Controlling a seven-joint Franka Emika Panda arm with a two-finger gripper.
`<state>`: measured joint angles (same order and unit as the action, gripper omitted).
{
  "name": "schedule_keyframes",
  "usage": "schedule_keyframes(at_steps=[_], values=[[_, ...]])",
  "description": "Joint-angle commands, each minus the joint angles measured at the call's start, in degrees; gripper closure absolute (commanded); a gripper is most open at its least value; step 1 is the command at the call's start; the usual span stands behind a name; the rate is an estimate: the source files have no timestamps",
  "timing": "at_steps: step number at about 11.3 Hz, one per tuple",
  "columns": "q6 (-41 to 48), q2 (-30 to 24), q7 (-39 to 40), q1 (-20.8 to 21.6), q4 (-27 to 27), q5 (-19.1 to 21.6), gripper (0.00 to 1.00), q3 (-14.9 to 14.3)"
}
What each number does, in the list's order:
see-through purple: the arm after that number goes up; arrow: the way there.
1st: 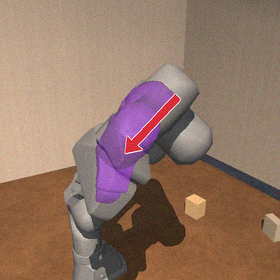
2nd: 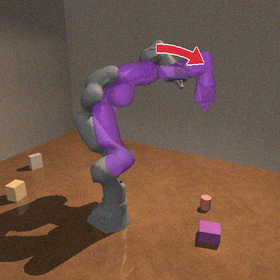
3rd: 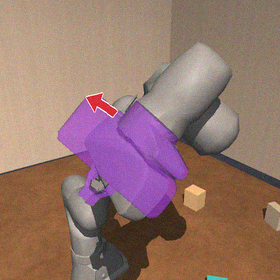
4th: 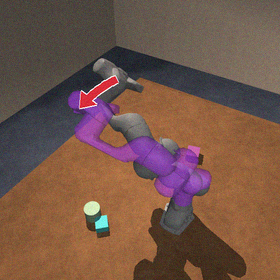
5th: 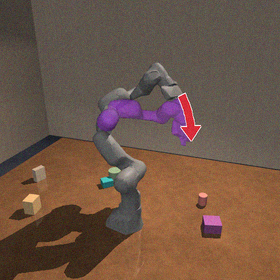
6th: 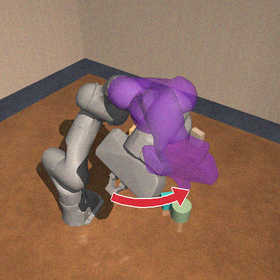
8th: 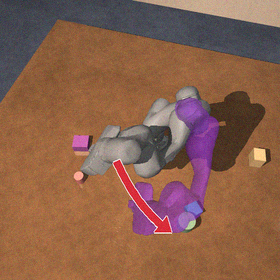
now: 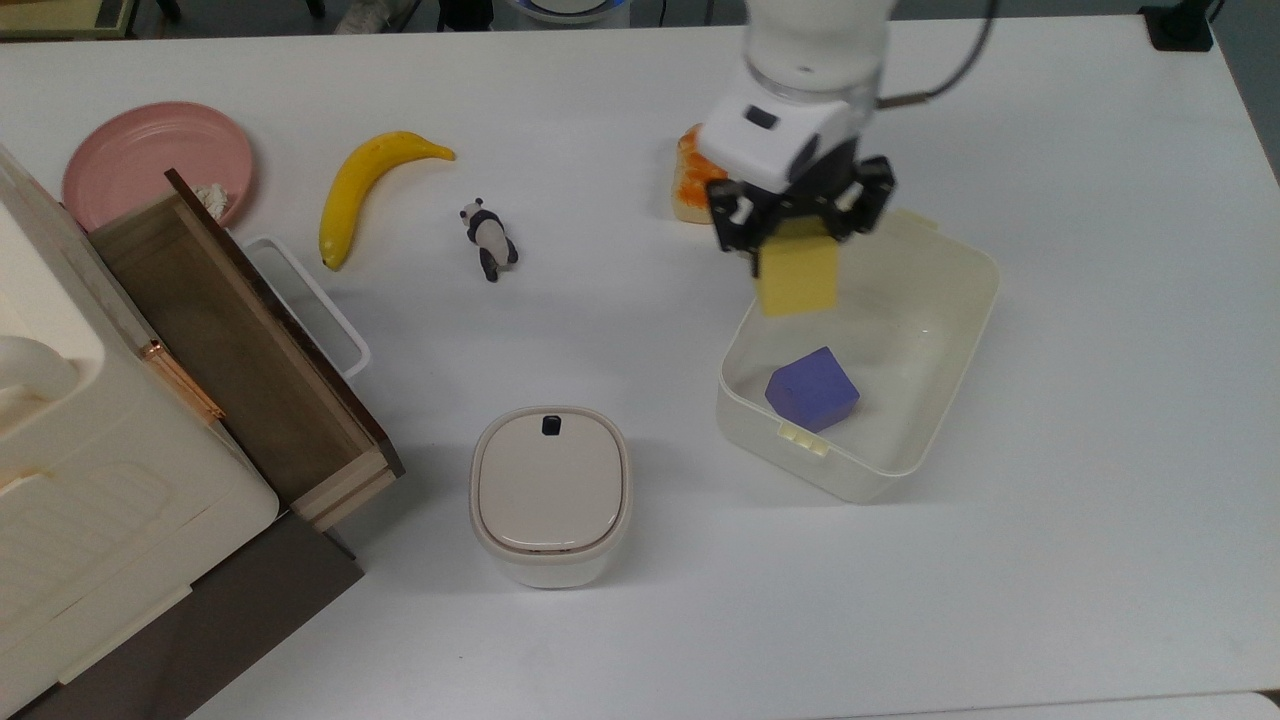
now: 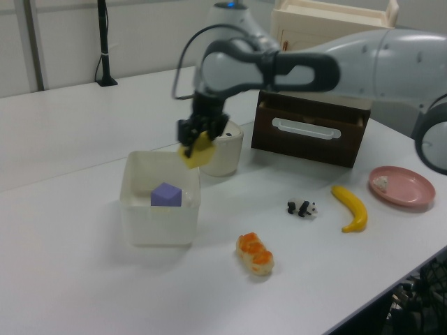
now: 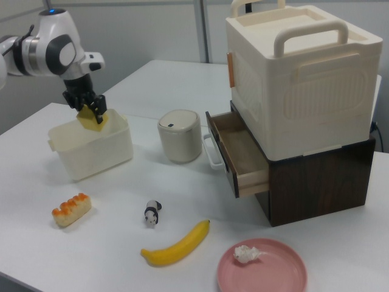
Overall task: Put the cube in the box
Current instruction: 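Lower the yellow cube into the box and open the gripper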
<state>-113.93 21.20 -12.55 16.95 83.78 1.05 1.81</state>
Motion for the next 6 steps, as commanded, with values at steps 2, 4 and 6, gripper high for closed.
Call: schedule_keyframes(at_steps=[2, 4, 6], values=[[-3.9, 5.0, -14.3, 4.7, -4.2, -3.5, 0.0, -0.2], [-3.8, 4.8, -14.2, 4.1, -4.2, -3.8, 0.0, -0.2], [-1.5, 0.4, -14.1, 2.2, -2.6, -5.9, 0.0, 0.0]])
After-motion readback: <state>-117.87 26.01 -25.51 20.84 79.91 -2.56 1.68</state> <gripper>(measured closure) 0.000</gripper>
